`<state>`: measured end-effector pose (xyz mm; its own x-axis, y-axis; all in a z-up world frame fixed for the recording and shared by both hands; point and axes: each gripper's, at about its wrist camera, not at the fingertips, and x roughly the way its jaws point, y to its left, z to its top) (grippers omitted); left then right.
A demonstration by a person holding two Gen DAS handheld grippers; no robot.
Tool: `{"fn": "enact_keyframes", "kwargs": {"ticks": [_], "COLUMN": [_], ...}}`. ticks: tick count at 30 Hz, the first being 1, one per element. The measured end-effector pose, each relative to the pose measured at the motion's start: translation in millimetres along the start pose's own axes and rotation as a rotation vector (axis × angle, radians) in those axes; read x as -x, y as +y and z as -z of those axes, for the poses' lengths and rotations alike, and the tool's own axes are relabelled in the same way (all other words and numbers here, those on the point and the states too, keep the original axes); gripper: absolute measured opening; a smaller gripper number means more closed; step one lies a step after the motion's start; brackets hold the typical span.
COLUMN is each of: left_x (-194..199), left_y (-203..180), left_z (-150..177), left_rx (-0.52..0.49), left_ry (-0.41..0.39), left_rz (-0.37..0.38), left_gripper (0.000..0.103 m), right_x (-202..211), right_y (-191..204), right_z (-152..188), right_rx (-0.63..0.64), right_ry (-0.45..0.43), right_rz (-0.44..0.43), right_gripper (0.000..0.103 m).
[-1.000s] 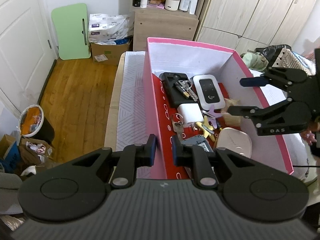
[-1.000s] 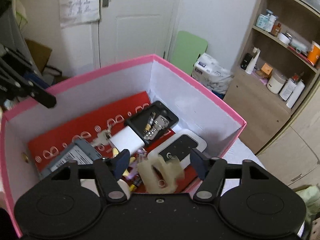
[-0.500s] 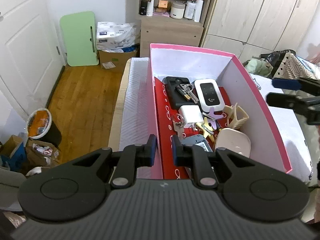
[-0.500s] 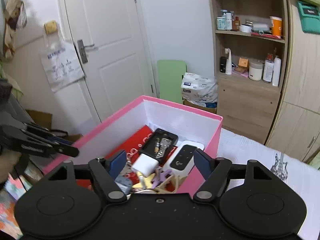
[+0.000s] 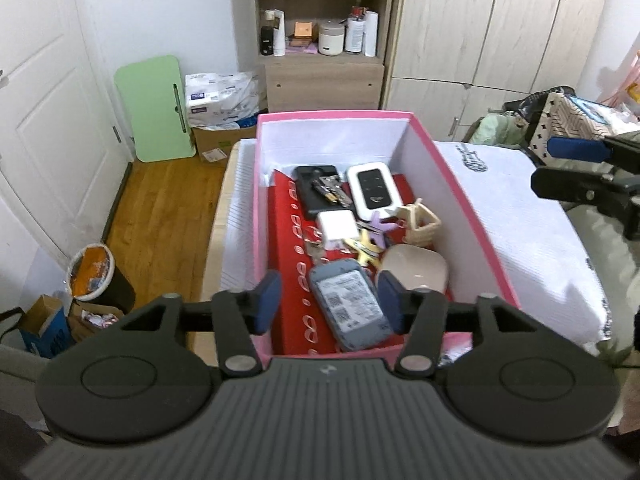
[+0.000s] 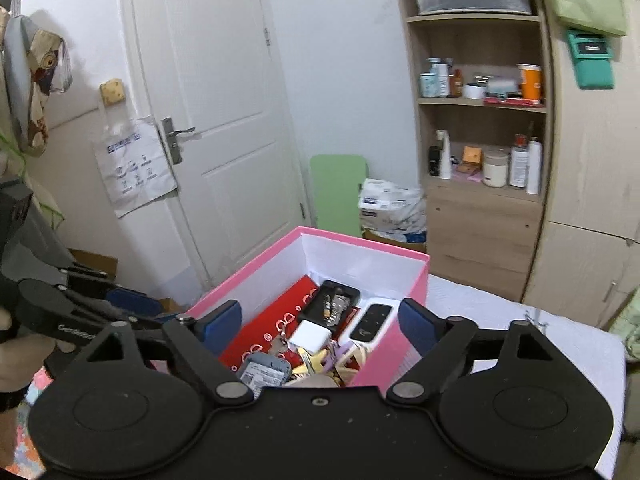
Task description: Organize rigid objects
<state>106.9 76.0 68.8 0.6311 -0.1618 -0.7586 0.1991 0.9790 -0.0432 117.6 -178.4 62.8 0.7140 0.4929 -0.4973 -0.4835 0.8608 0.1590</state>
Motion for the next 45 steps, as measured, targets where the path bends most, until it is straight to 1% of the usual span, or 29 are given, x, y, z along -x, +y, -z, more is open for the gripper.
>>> {"fn": "enact_keyframes", "kwargs": {"ticks": [3, 5, 7, 8, 10, 13, 16, 20, 22, 23, 27, 30, 35, 40, 43, 45], "left_x": [6.9, 10.9, 16.3, 18.6, 20.7, 16.0, 6.9, -1.5, 0.2, 0.6, 3.4, 3.3, 9.3, 13.2, 12.8, 12.8], "left_y": [-5.9, -10.4, -14.8, -17.1, -22.0, -31.1, -41.0, -55.1, -59.8, -61.7, -66.3, -74.0, -83.1, -93.3, -98.7, -101.6], "left_z": [2.3, 2.8, 4.2, 6.5, 11.6, 21.3, 29.2, 34.3, 39.4, 41.3, 50.1, 55.5, 62.5, 64.8, 65.5, 65.8], "left_rx": [0.04, 0.064, 0.09, 0.096, 0.109, 0.137, 0.159, 0.119, 0.121, 0.119, 0.139, 0.111, 0.097, 0.081, 0.084, 0.078], "left_ry": [-0.015, -0.019, -0.035, -0.059, -0.108, -0.123, -0.09, -0.019, -0.031, -0.033, -0.033, -0.021, -0.034, -0.036, -0.025, -0.021], "left_rz": [0.009, 0.01, -0.013, -0.022, -0.041, -0.073, -0.104, -0.142, -0.18, -0.187, -0.187, -0.175, -0.176, -0.165, -0.135, -0.131], "left_gripper": [0.072, 0.079, 0.097, 0.099, 0.1, 0.1, 0.1, 0.1, 0.1, 0.1, 0.1, 0.1, 0.1, 0.1, 0.1, 0.1], "right_x": [10.4, 17.8, 26.1, 30.7, 38.9, 49.1, 55.2, 62.5, 67.2, 69.3, 76.2, 78.6, 81.9, 87.0, 94.3, 98.0], "right_y": [2.7, 4.5, 5.9, 6.4, 5.8, 1.5, 2.0, 4.6, 8.4, 10.2, 19.0, 26.3, 22.9, 18.9, 11.5, 11.2], "right_z": [5.5, 8.7, 13.4, 16.9, 23.0, 29.9, 34.7, 40.9, 44.6, 46.7, 56.8, 63.3, 69.8, 76.7, 77.7, 78.0], "right_rx": [-0.025, -0.043, -0.045, -0.043, -0.057, -0.123, -0.152, -0.195, -0.191, -0.192, -0.18, -0.146, -0.187, -0.197, -0.238, -0.241], "right_ry": [0.003, 0.002, -0.005, -0.016, -0.036, -0.046, -0.035, -0.028, -0.034, -0.037, -0.059, -0.049, -0.015, -0.001, -0.006, -0.004], "right_rz": [0.049, 0.093, 0.131, 0.143, 0.154, 0.15, 0.171, 0.172, 0.201, 0.22, 0.278, 0.318, 0.336, 0.41, 0.395, 0.4], "right_gripper": [0.095, 0.096, 0.097, 0.097, 0.098, 0.098, 0.098, 0.098, 0.098, 0.098, 0.1, 0.1, 0.101, 0.1, 0.1, 0.1]}}
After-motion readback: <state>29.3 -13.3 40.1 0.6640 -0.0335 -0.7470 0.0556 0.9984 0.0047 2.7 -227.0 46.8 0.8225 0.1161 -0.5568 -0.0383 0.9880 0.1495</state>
